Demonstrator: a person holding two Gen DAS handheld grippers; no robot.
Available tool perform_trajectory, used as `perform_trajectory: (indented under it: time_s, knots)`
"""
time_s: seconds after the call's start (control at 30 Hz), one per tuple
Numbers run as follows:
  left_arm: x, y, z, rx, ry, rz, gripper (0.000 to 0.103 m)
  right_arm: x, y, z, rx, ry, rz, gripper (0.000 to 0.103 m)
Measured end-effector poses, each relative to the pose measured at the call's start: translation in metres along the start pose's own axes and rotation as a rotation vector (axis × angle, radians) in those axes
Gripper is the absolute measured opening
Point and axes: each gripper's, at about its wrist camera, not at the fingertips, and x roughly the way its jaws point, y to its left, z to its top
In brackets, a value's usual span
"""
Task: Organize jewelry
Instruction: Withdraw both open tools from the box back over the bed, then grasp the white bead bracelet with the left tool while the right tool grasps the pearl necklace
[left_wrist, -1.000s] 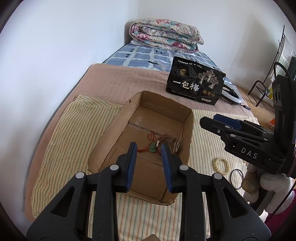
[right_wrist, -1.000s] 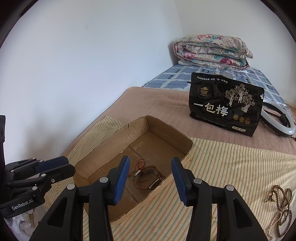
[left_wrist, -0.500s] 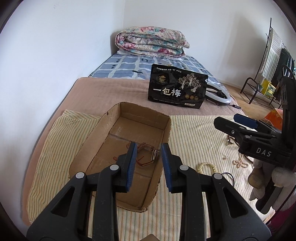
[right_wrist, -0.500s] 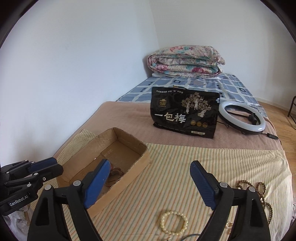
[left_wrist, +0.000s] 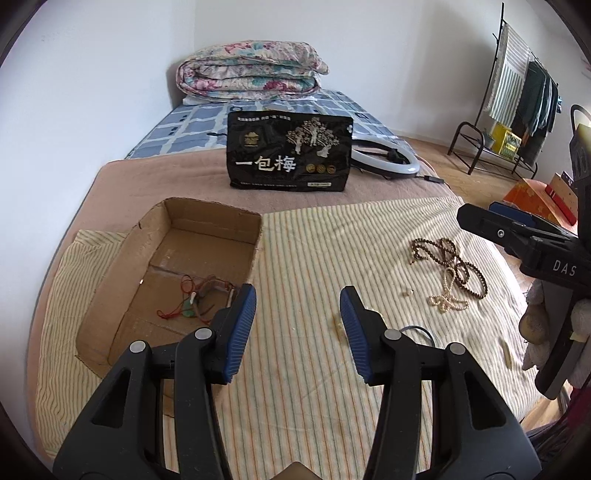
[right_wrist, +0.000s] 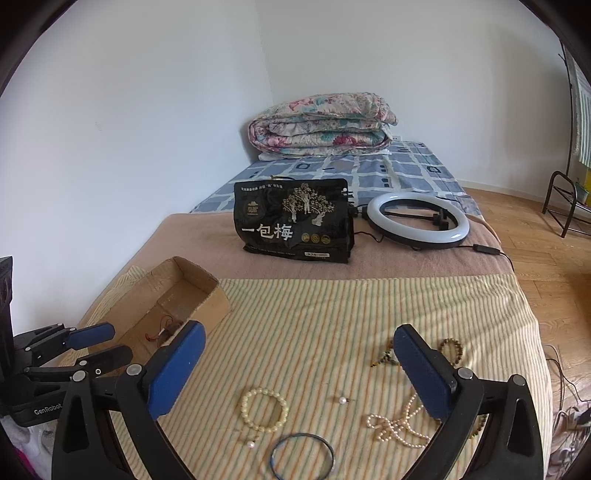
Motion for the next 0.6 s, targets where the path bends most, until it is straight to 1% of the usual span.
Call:
perform_trajectory:
  time_s: [0.13,0.3,0.43,0.53,0.6]
  knots:
    - [0.015,-0.017,-0.005,0.02,0.047,-0.03,0.048,-0.008,-0.021,-0.014,-0.009,0.033,-0.032,0.103]
    - [0.036,-0.036,-0.013,0.042,0.11,-0.061,0.048,-0.01,-0.055,-0.036,-0.009,0.101,-0.074,0.103]
    - [0.053,-0.045,-0.015,0.032,0.158,-0.079,0.048,-0.004,-0.084,-0.051,0.038,0.164,-0.069,0.103]
    - [0.065,-0.051,-0.015,0.03,0.189,-0.088,0.048,0.005,-0.098,-0.06,0.058,0.209,-0.066,0.103]
    - [0.073,-0.054,-0.015,0.026,0.205,-0.093,0.048,0.015,-0.104,-0.067,0.07,0.255,-0.045,0.103]
